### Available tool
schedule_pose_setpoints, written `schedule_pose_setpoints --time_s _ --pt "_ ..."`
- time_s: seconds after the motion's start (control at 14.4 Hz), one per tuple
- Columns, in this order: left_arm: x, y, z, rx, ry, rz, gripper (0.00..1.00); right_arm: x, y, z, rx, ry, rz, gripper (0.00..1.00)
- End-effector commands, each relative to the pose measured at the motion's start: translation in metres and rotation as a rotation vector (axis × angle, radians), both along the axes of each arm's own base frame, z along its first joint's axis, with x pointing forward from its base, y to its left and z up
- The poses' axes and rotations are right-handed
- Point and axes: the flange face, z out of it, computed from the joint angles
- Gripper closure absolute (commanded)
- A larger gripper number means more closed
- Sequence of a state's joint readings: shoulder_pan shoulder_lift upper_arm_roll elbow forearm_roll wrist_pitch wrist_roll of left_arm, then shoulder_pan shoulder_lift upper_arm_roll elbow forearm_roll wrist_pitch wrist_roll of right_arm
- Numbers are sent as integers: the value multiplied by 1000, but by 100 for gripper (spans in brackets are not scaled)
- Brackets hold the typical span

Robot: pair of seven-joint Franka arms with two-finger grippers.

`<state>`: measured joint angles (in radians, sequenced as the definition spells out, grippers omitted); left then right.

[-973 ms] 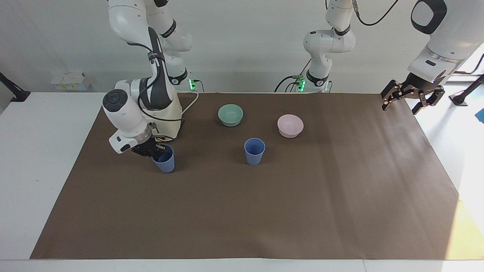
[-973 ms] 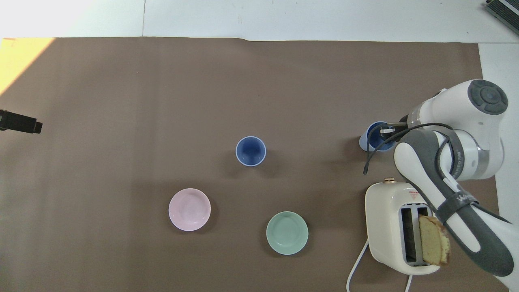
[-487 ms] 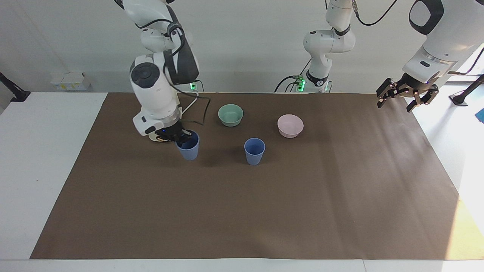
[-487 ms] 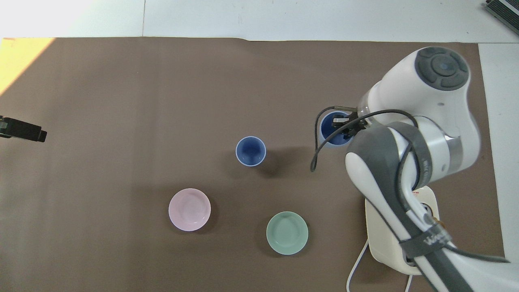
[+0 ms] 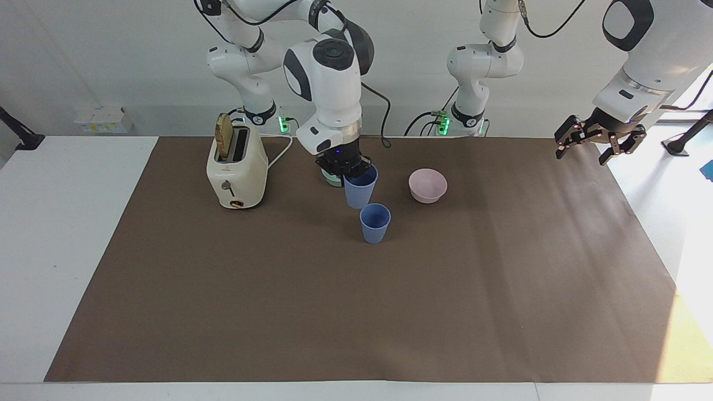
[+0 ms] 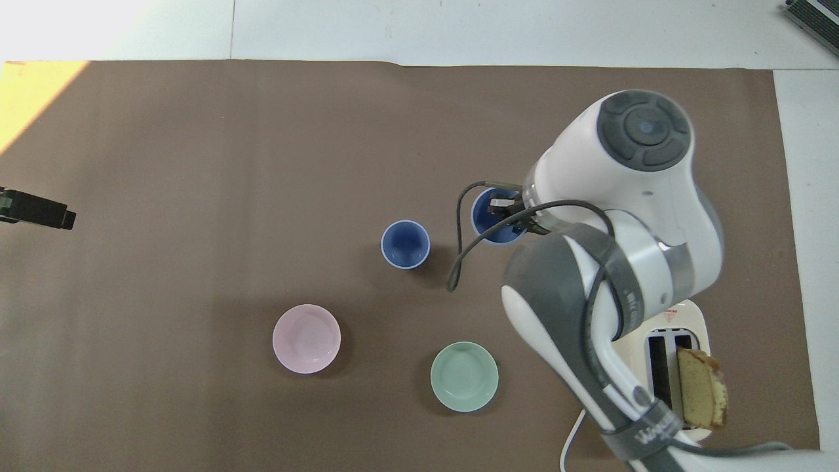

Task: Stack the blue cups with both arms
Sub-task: 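Carry the held cup over the center blue cup, then lower the held cup into the center cup and open the right gripper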

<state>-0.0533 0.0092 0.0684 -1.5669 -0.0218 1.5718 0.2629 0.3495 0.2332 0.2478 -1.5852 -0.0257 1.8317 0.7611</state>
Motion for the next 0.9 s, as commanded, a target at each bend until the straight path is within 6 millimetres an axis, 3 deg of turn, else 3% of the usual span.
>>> schedule_pose_setpoints --time_s 0.0,0.35,0.83 --pt "-6 1 4 12 10 -9 0 14 13 -11 9 -8 0 100" --pt "-6 1 4 12 8 -7 0 34 9 -28 39 -46 -20 100" --pt "-6 1 4 12 8 -6 0 32 12 -49 28 -16 -12 100"
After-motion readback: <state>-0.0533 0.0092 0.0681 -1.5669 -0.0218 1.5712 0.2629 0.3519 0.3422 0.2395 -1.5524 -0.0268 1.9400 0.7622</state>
